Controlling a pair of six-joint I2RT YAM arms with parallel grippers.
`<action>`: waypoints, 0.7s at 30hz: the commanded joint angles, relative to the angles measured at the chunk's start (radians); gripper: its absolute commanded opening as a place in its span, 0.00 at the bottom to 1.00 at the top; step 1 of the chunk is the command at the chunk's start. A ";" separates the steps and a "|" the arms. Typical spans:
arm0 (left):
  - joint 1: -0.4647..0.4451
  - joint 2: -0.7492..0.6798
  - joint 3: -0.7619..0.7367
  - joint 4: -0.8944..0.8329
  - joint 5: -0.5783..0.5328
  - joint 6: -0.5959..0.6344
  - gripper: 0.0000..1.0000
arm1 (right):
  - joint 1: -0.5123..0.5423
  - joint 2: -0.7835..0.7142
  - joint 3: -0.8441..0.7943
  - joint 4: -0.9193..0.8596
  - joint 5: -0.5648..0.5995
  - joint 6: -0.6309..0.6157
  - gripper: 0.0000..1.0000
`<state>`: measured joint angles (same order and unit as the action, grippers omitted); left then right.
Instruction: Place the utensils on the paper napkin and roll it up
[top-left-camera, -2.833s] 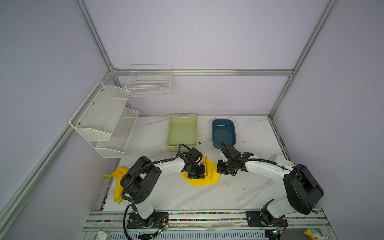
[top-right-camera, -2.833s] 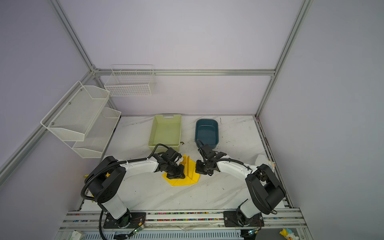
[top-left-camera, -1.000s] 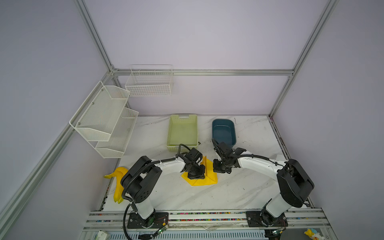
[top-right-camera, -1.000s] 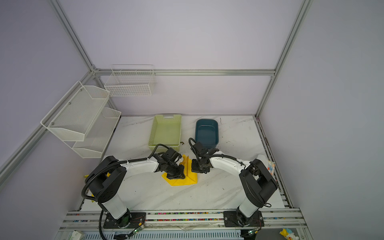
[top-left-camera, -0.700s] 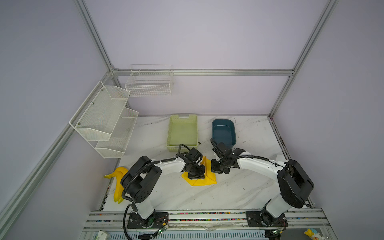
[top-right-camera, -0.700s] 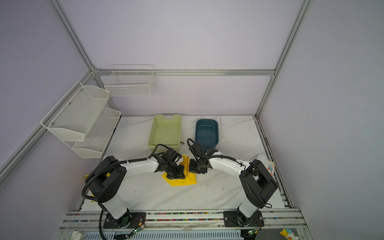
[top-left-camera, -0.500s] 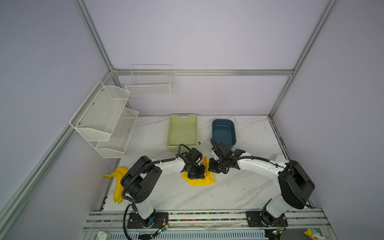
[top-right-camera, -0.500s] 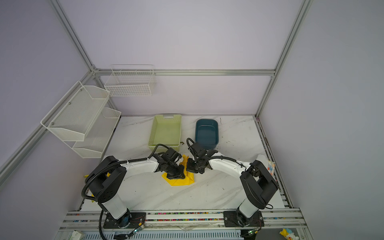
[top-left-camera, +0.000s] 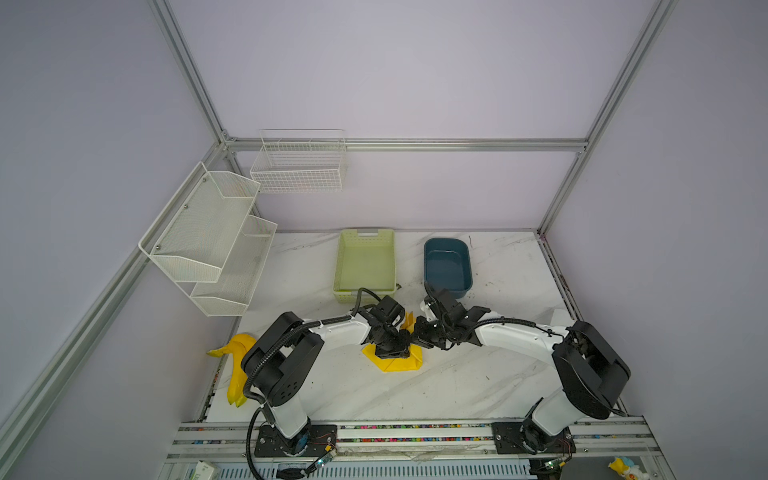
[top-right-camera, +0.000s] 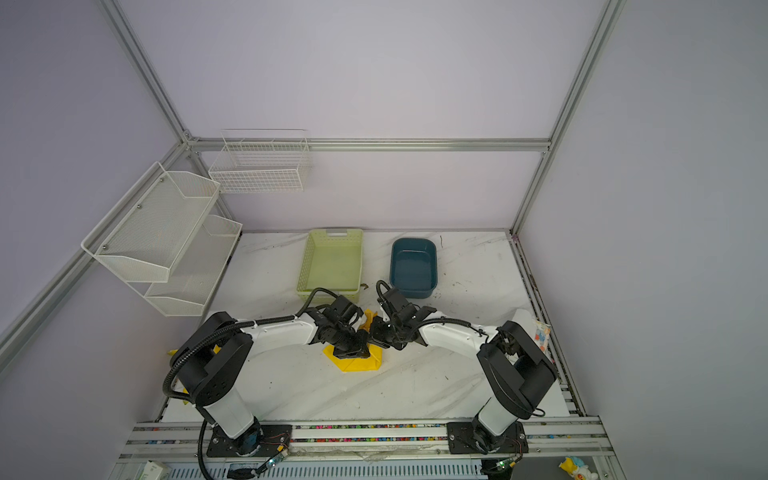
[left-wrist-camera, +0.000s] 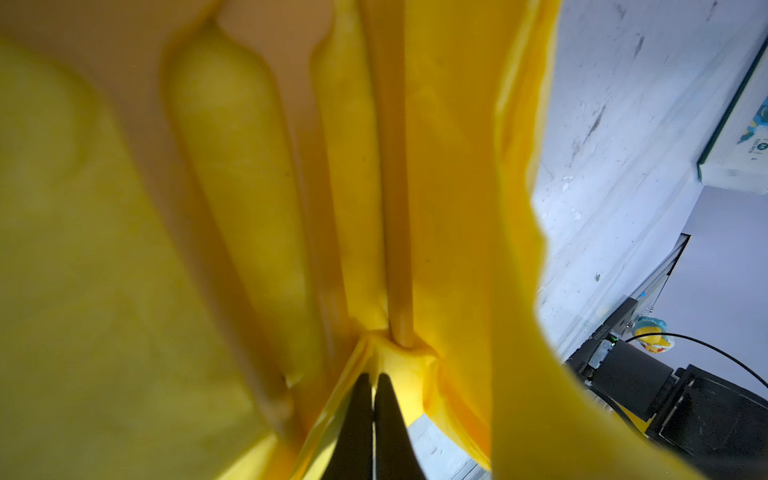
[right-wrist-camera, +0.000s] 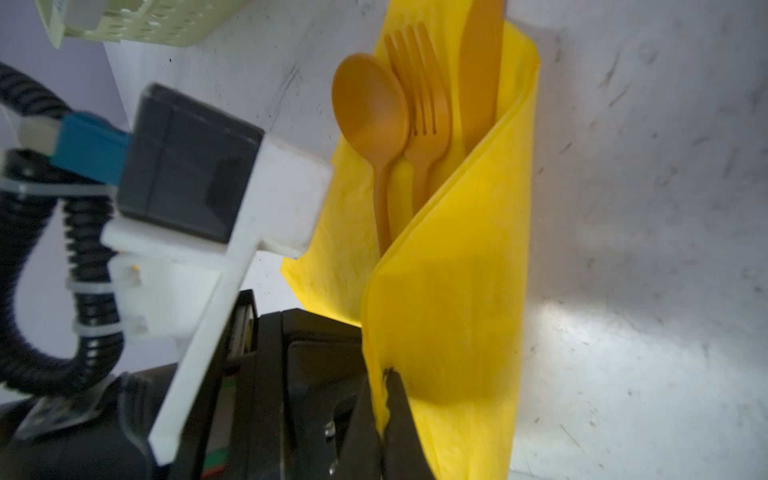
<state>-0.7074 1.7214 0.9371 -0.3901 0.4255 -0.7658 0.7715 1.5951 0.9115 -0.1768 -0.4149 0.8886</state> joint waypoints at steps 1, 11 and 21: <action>0.002 -0.059 0.051 -0.027 -0.019 0.013 0.07 | 0.005 -0.023 -0.018 0.056 -0.016 0.041 0.00; 0.006 -0.141 0.069 -0.123 -0.058 0.032 0.07 | 0.005 0.012 -0.014 0.086 -0.016 0.041 0.00; 0.008 -0.218 -0.023 -0.175 -0.037 0.020 0.07 | 0.005 0.053 0.008 0.093 -0.019 0.028 0.00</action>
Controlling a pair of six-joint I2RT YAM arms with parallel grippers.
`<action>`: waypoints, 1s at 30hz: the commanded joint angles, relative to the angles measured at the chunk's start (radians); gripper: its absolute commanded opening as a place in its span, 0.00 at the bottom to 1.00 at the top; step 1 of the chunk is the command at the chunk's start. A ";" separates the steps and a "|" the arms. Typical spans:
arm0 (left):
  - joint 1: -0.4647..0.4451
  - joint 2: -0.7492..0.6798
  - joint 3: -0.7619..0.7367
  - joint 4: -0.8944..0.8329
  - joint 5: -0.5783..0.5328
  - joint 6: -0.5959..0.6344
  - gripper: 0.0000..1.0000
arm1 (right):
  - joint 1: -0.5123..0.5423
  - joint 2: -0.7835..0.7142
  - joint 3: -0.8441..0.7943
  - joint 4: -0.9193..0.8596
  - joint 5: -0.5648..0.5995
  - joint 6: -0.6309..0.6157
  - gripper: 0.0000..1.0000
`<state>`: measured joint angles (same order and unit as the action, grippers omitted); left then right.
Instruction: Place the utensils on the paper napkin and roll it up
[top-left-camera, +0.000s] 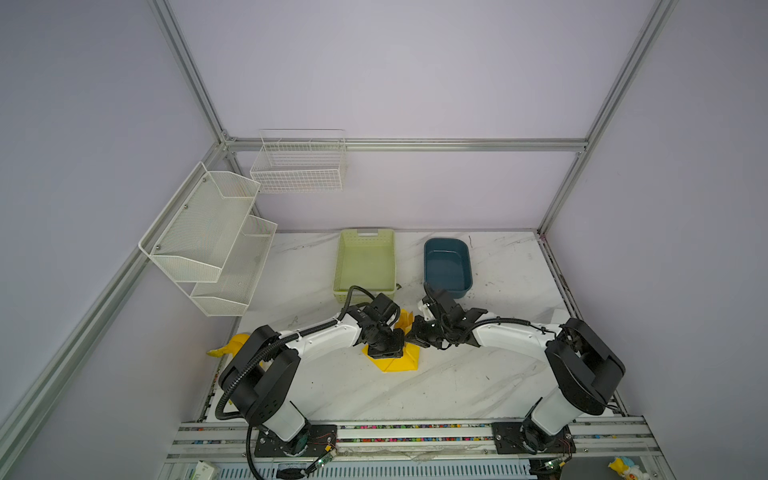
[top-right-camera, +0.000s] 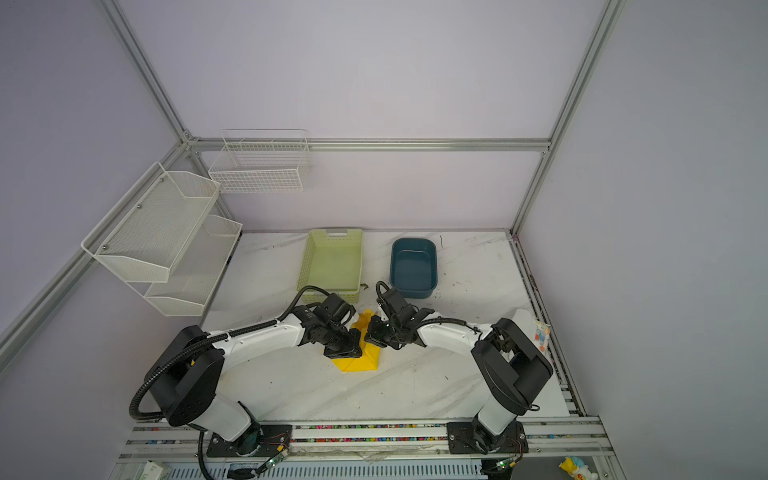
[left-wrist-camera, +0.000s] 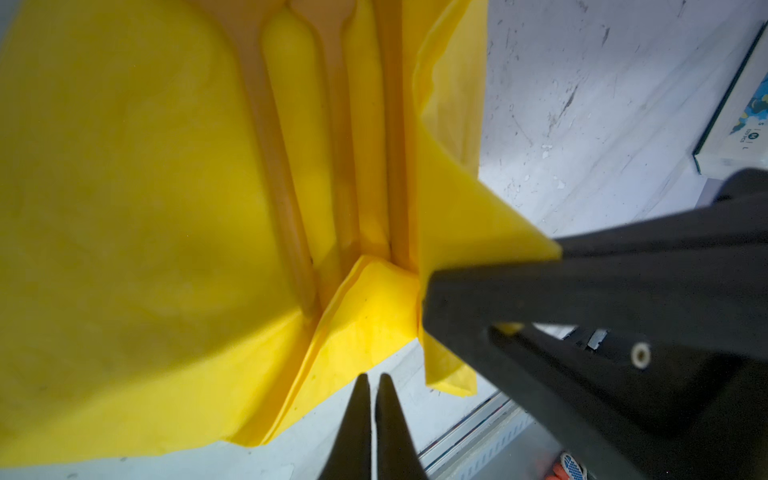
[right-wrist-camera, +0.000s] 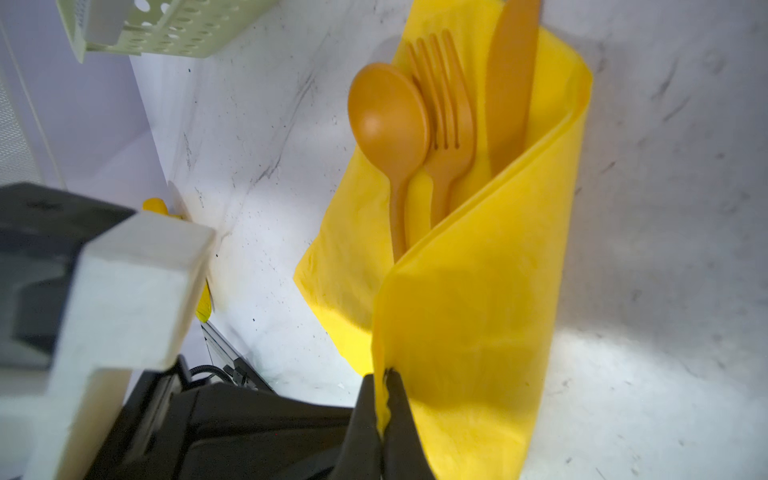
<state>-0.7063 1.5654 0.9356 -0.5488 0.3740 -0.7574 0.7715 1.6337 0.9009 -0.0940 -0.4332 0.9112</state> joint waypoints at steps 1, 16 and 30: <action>0.007 -0.070 -0.032 -0.019 0.009 0.013 0.07 | 0.005 0.018 0.019 0.009 -0.002 0.004 0.00; 0.007 -0.026 -0.101 -0.042 -0.047 0.028 0.07 | 0.005 0.038 0.046 -0.002 -0.008 -0.018 0.00; 0.007 0.022 -0.126 0.008 -0.033 0.024 0.06 | 0.005 0.039 0.044 0.004 -0.024 -0.024 0.01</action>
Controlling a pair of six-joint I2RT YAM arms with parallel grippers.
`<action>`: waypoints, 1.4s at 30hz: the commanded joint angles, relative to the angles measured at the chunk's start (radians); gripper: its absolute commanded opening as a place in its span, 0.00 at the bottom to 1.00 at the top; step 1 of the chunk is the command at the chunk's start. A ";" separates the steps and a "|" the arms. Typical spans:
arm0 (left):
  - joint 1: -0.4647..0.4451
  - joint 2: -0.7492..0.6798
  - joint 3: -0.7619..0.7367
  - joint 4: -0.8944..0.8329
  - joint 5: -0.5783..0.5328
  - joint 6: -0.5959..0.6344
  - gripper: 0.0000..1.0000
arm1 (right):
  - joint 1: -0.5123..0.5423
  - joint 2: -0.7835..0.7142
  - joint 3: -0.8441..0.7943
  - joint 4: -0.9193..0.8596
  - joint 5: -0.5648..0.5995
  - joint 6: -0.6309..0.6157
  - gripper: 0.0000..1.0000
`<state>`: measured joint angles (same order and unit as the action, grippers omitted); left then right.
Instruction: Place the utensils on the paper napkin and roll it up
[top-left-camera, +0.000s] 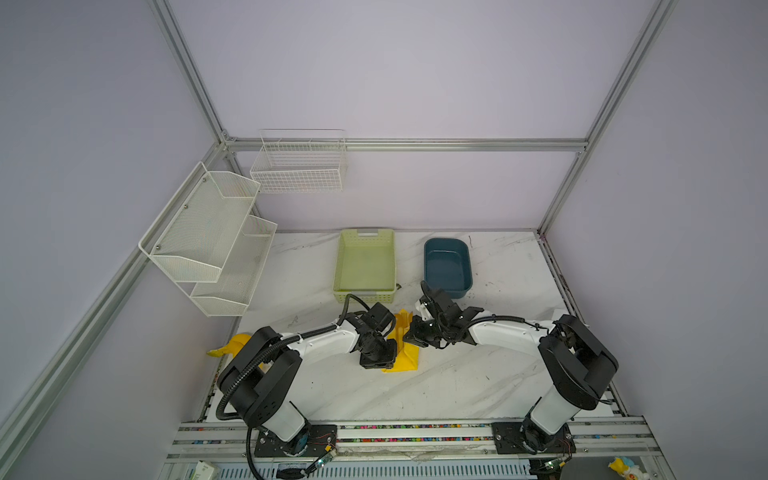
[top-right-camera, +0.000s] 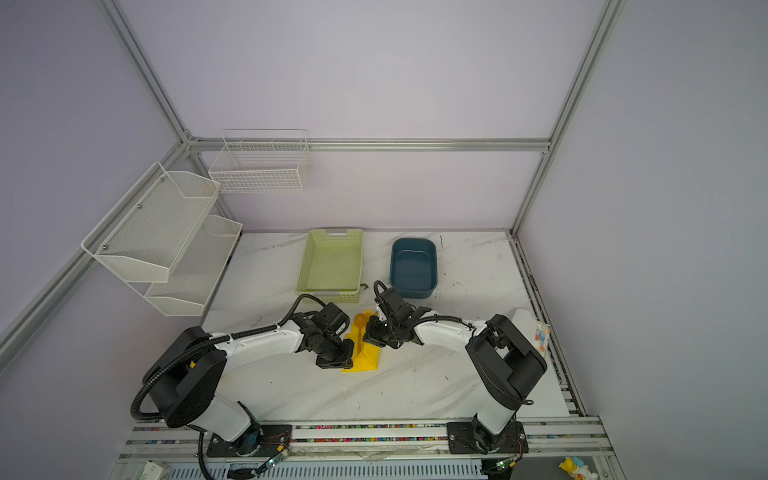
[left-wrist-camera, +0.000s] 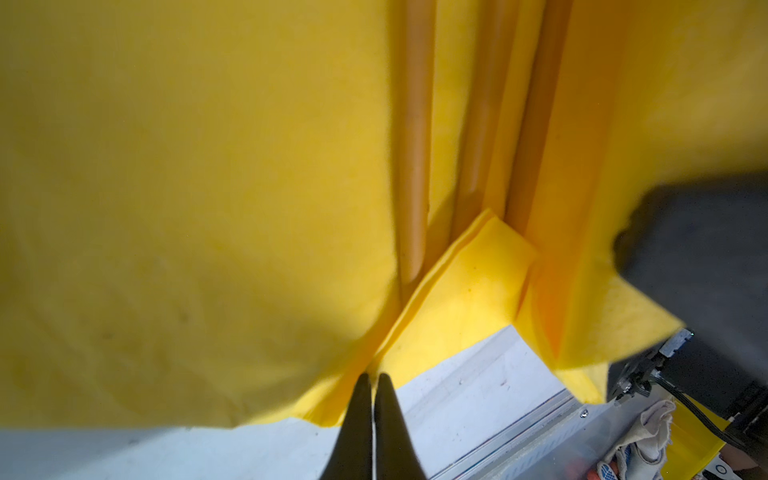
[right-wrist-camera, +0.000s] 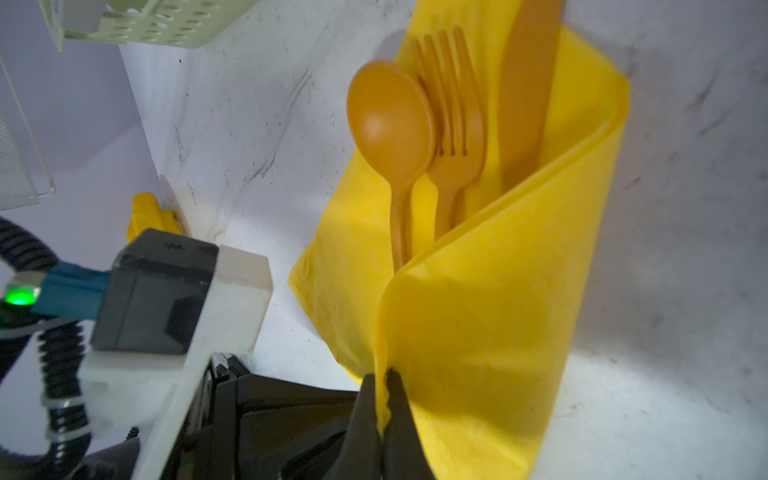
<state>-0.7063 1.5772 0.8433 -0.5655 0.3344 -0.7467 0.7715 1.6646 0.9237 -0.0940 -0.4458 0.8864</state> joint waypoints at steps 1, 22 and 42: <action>0.006 0.013 -0.034 0.025 0.004 0.014 0.06 | 0.005 0.008 0.018 0.010 -0.017 0.003 0.01; 0.007 0.018 -0.053 0.039 -0.003 0.004 0.06 | 0.046 0.063 0.014 0.126 -0.064 0.067 0.01; 0.006 0.011 -0.052 0.044 0.003 0.002 0.06 | 0.064 0.138 -0.002 0.225 -0.115 0.090 0.01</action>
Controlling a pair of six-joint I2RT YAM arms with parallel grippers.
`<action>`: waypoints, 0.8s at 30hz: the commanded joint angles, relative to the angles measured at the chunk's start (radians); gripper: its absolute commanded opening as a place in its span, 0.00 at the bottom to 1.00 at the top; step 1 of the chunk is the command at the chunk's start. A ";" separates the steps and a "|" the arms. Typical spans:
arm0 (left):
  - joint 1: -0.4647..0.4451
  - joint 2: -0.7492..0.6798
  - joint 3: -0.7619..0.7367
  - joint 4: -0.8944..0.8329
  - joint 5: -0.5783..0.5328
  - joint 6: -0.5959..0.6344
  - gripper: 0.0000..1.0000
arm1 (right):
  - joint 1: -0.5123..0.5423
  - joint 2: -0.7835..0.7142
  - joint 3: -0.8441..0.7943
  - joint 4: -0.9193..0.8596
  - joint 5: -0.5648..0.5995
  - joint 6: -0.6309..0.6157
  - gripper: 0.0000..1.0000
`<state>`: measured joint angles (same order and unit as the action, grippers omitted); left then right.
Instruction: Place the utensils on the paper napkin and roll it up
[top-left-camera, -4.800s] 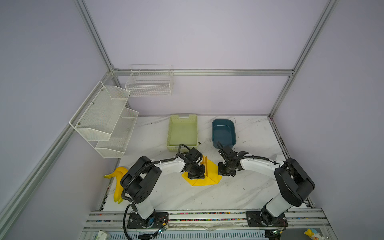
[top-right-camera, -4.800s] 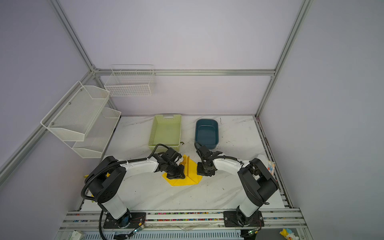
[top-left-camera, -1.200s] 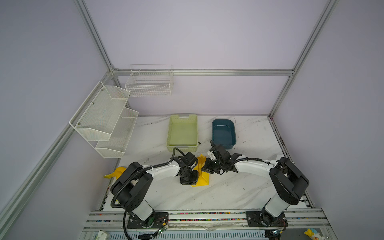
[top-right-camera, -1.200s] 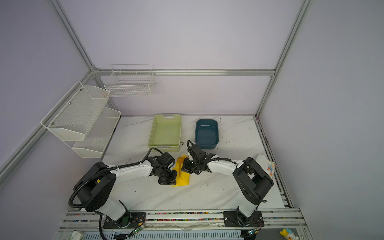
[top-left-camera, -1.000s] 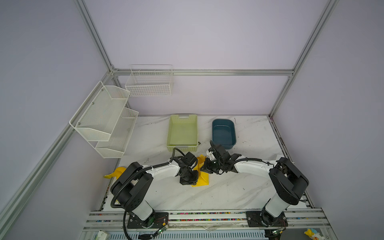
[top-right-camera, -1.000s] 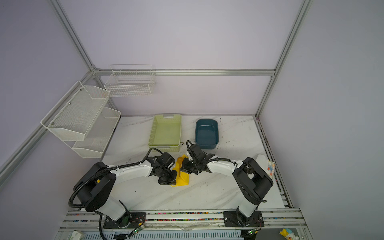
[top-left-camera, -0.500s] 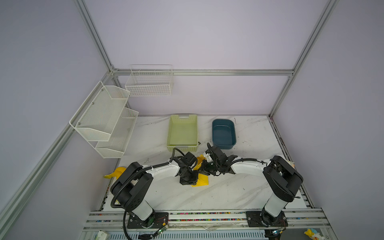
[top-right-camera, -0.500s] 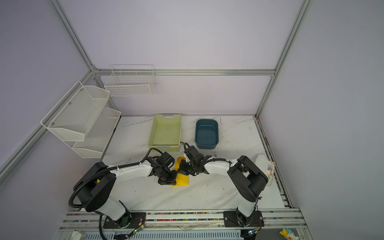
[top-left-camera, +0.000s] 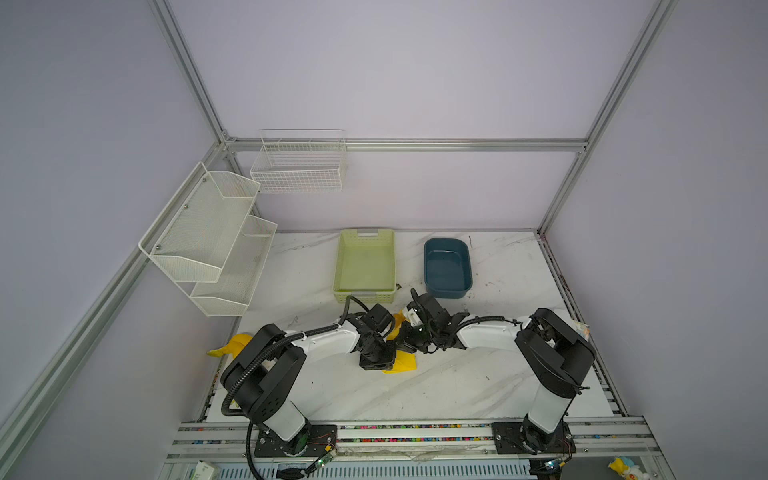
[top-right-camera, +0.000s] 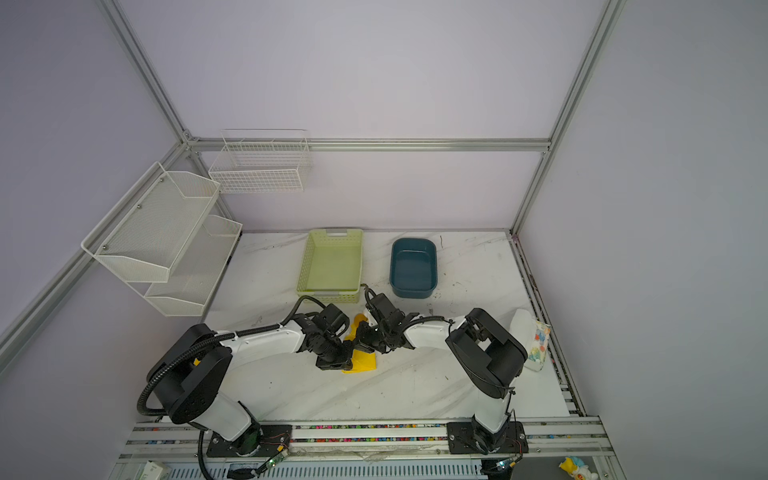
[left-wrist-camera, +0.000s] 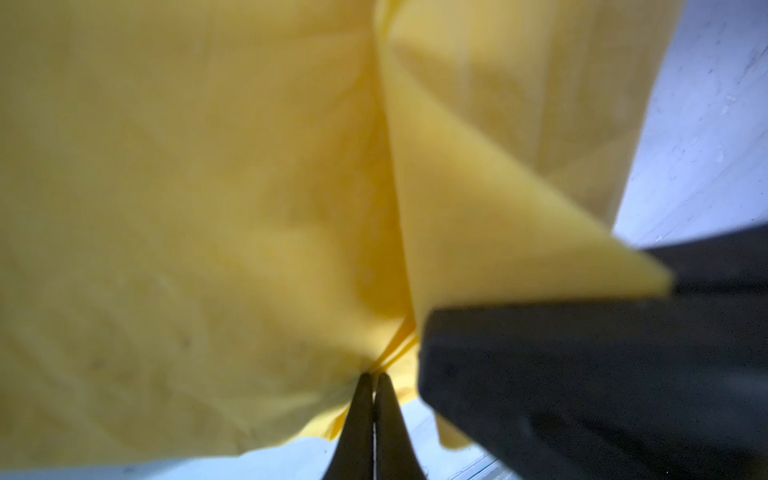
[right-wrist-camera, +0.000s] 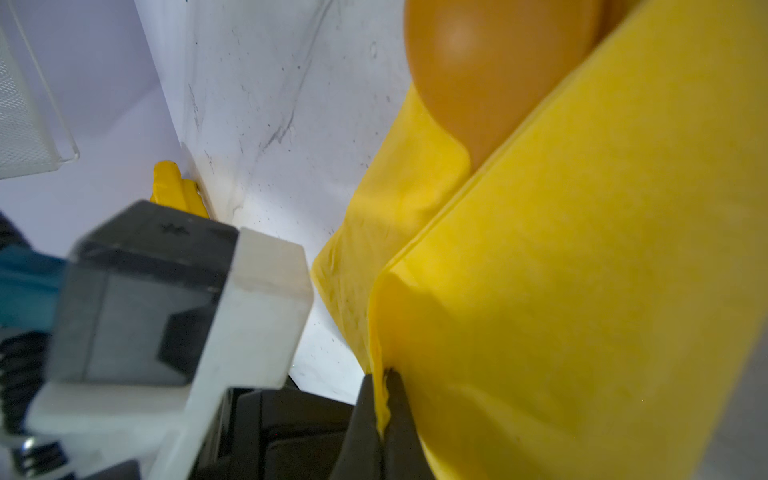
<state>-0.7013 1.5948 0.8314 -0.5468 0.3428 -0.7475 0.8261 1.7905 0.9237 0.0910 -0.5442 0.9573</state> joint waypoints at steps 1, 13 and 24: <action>0.002 -0.007 -0.040 0.025 -0.006 0.002 0.06 | 0.009 0.018 -0.003 0.045 -0.019 0.020 0.01; 0.002 -0.010 -0.039 0.027 -0.008 0.000 0.06 | 0.010 0.068 -0.027 0.110 -0.051 0.025 0.01; 0.002 -0.018 -0.039 0.025 -0.010 -0.003 0.06 | 0.010 0.096 -0.045 0.110 -0.066 0.003 0.05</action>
<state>-0.7006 1.5921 0.8280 -0.5415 0.3447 -0.7483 0.8299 1.8690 0.8921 0.1925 -0.6003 0.9615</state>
